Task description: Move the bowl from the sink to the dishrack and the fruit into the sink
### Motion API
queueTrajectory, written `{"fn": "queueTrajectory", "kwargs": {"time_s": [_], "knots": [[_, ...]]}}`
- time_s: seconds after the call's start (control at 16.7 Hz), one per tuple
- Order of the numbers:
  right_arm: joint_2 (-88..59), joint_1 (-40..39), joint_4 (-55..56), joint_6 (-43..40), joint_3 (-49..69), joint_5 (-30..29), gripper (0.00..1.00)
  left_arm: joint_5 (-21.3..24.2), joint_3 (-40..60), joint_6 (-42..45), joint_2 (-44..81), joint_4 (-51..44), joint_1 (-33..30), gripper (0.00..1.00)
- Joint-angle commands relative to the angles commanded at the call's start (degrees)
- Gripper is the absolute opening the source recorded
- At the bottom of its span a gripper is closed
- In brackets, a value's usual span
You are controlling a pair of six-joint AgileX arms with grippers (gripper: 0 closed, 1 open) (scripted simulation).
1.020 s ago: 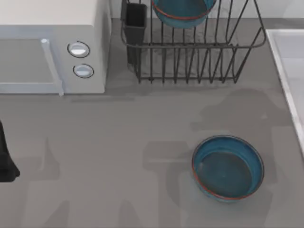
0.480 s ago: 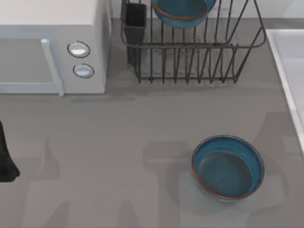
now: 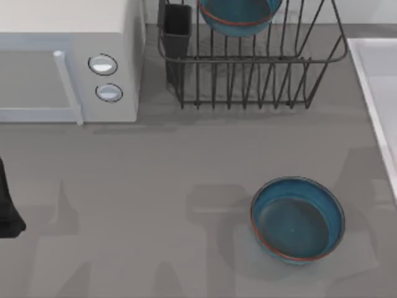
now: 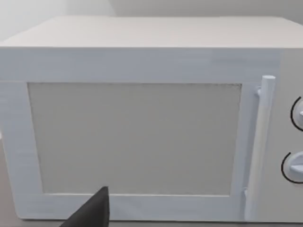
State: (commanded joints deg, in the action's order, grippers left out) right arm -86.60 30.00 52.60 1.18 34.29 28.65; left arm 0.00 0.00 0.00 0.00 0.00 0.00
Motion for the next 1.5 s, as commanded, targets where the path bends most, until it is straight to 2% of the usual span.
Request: {"fn": "queueTrajectory", "kwargs": {"time_s": [0.24, 0.6, 0.78, 1.2, 1.5], "knots": [[-8.6, 0.3, 8.9, -0.1, -0.9, 0.2, 0.00, 0.0, 0.0, 0.0, 0.0, 0.0, 0.0, 1.00], [-29.7, 0.4, 34.5, -0.1, -4.2, 0.1, 0.00, 0.0, 0.0, 0.0, 0.0, 0.0, 0.0, 1.00], [-37.2, 0.3, 43.3, -0.2, -5.6, -0.2, 0.00, 0.0, 0.0, 0.0, 0.0, 0.0, 0.0, 1.00], [-40.4, 0.2, 46.8, -0.3, -6.3, -0.4, 0.00, 0.0, 0.0, 0.0, 0.0, 0.0, 0.0, 1.00], [-40.4, 0.2, 46.8, -0.3, -6.3, -0.4, 0.38, 0.0, 0.0, 0.0, 0.0, 0.0, 0.0, 1.00]]}}
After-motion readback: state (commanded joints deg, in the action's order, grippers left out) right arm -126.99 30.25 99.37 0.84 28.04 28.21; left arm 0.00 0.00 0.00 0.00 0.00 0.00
